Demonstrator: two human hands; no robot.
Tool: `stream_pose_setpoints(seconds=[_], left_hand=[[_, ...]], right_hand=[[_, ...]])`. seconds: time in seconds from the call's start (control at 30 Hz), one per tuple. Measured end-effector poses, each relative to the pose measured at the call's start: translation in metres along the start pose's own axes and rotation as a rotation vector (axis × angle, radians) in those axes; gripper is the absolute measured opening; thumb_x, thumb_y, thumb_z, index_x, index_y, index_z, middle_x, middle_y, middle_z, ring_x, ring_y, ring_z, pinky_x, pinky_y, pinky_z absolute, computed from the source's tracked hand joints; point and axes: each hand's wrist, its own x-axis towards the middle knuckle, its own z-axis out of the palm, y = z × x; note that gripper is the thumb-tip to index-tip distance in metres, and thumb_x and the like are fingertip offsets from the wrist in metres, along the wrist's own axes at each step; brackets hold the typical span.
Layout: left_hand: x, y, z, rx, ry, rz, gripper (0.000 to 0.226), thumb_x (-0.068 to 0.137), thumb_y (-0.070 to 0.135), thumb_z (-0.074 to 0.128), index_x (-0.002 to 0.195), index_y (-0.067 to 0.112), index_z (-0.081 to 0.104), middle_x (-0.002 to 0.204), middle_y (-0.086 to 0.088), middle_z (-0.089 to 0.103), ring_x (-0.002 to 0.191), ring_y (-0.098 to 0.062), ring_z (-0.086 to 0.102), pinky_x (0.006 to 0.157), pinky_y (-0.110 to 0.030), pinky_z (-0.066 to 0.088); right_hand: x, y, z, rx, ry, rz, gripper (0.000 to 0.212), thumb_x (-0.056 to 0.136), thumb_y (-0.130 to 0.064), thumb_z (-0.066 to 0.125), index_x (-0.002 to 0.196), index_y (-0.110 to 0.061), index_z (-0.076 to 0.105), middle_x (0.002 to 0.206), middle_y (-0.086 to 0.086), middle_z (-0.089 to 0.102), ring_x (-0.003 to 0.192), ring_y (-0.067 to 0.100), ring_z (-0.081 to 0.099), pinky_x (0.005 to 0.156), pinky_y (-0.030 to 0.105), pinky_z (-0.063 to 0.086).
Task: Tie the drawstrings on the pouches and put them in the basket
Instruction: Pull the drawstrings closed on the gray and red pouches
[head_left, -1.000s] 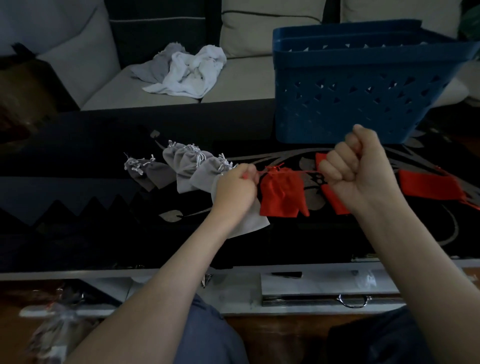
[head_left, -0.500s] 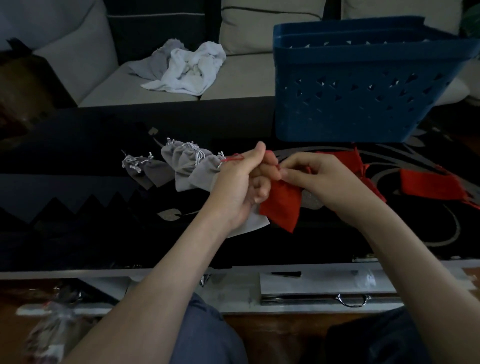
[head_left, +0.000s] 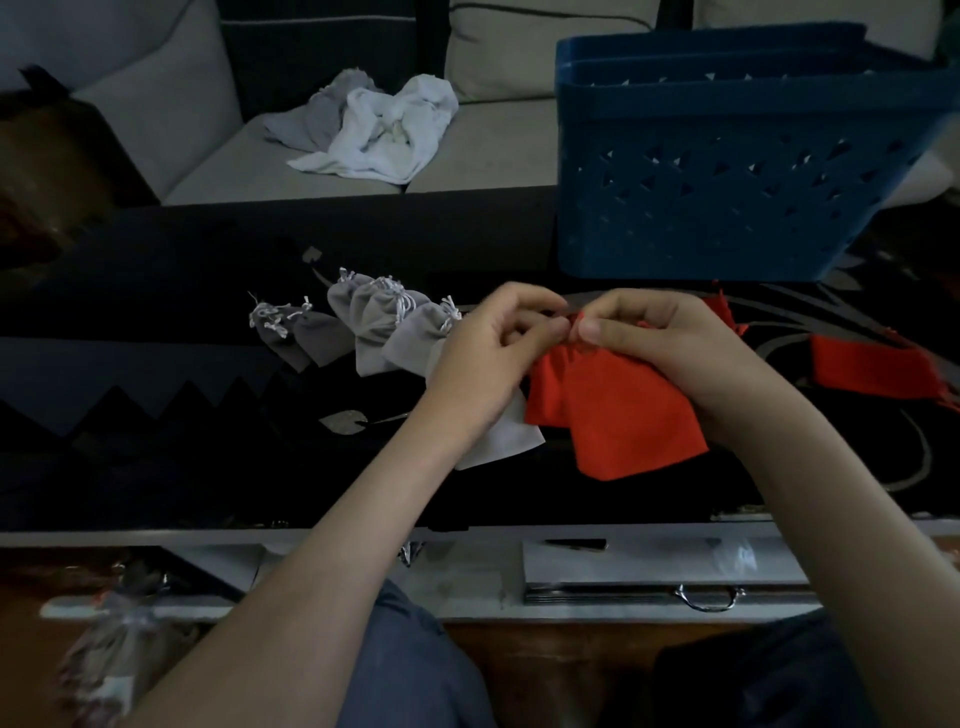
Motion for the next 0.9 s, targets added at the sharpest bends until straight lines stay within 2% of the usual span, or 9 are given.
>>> stream_pose_setpoints(seconds=[0.1, 0.17, 0.27, 0.37, 0.47, 0.57, 0.67, 0.77, 0.9], left_hand=[[0.000, -0.002, 0.000, 0.196, 0.186, 0.146, 0.031, 0.086, 0.019, 0.068, 0.112, 0.023, 0.052, 0.087, 0.008, 0.057, 0.064, 0.000, 0.049, 0.064, -0.015, 0.043], [0.003, -0.005, -0.001, 0.289, 0.154, 0.249, 0.045, 0.087, 0.023, 0.066, 0.128, 0.025, 0.049, 0.102, 0.007, 0.055, 0.076, 0.000, 0.052, 0.075, -0.012, 0.045], [0.007, -0.012, 0.000, 0.357, -0.030, 0.263, 0.031, 0.086, 0.041, 0.055, 0.113, 0.031, 0.066, 0.108, 0.009, 0.065, 0.102, -0.009, 0.058, 0.095, -0.042, 0.045], [0.003, -0.008, 0.005, 0.279, -0.073, 0.123, 0.019, 0.083, 0.042, 0.055, 0.083, 0.031, 0.071, 0.084, 0.008, 0.070, 0.089, -0.011, 0.063, 0.090, -0.049, 0.045], [-0.001, -0.004, 0.009, 0.091, -0.047, 0.052, 0.019, 0.086, 0.032, 0.055, 0.076, 0.023, 0.068, 0.076, -0.006, 0.069, 0.078, -0.021, 0.064, 0.083, -0.048, 0.049], [-0.001, -0.002, 0.009, 0.061, -0.022, 0.008, 0.023, 0.093, 0.023, 0.058, 0.074, 0.015, 0.067, 0.070, -0.005, 0.063, 0.070, -0.014, 0.058, 0.075, -0.039, 0.048], [-0.001, -0.001, 0.009, 0.043, -0.041, -0.034, 0.028, 0.095, 0.019, 0.056, 0.071, 0.008, 0.065, 0.067, -0.007, 0.060, 0.067, -0.015, 0.055, 0.068, -0.034, 0.044], [0.000, -0.003, 0.008, 0.032, -0.043, -0.057, 0.032, 0.095, 0.020, 0.055, 0.063, 0.015, 0.061, 0.060, 0.001, 0.056, 0.060, -0.008, 0.051, 0.063, -0.027, 0.040], [-0.001, -0.003, 0.009, 0.009, -0.036, -0.057, 0.034, 0.096, 0.020, 0.053, 0.064, 0.014, 0.060, 0.061, -0.002, 0.053, 0.061, -0.012, 0.049, 0.061, -0.027, 0.038]], right_hand=[[-0.001, -0.001, -0.003, 0.012, -0.022, 0.027, 0.010, 0.078, -0.022, 0.062, 0.073, -0.014, 0.065, 0.073, -0.001, 0.063, 0.065, 0.006, 0.056, 0.061, 0.012, 0.046], [-0.001, 0.000, -0.003, 0.027, -0.029, 0.037, 0.010, 0.076, -0.025, 0.062, 0.072, -0.016, 0.066, 0.070, -0.003, 0.062, 0.062, 0.005, 0.055, 0.059, 0.012, 0.045], [-0.002, 0.001, -0.003, 0.042, -0.030, 0.023, 0.010, 0.075, -0.027, 0.064, 0.067, -0.022, 0.068, 0.072, -0.001, 0.061, 0.065, 0.008, 0.055, 0.062, 0.016, 0.044], [-0.003, 0.001, -0.003, 0.027, -0.013, -0.014, 0.008, 0.073, -0.028, 0.065, 0.067, -0.023, 0.068, 0.068, -0.004, 0.062, 0.065, 0.007, 0.055, 0.063, 0.015, 0.044], [-0.002, 0.003, -0.001, -0.028, 0.061, -0.056, 0.006, 0.077, -0.022, 0.067, 0.077, -0.017, 0.065, 0.065, -0.005, 0.061, 0.061, 0.005, 0.055, 0.060, 0.016, 0.043], [-0.002, 0.003, 0.003, -0.123, 0.117, -0.102, 0.007, 0.085, -0.010, 0.065, 0.091, -0.012, 0.063, 0.064, -0.003, 0.060, 0.056, 0.001, 0.054, 0.052, 0.011, 0.041], [-0.001, 0.005, 0.006, -0.275, 0.106, -0.167, 0.017, 0.086, -0.011, 0.065, 0.102, -0.016, 0.065, 0.067, 0.000, 0.060, 0.063, 0.006, 0.055, 0.060, 0.014, 0.044], [0.000, 0.007, 0.008, -0.296, 0.105, -0.187, 0.012, 0.086, -0.010, 0.065, 0.097, -0.014, 0.068, 0.072, 0.006, 0.060, 0.070, 0.009, 0.056, 0.070, 0.018, 0.045], [0.004, 0.009, 0.010, -0.228, 0.158, -0.197, 0.005, 0.082, -0.005, 0.068, 0.084, -0.010, 0.066, 0.067, -0.007, 0.062, 0.067, 0.002, 0.057, 0.068, 0.014, 0.045]])
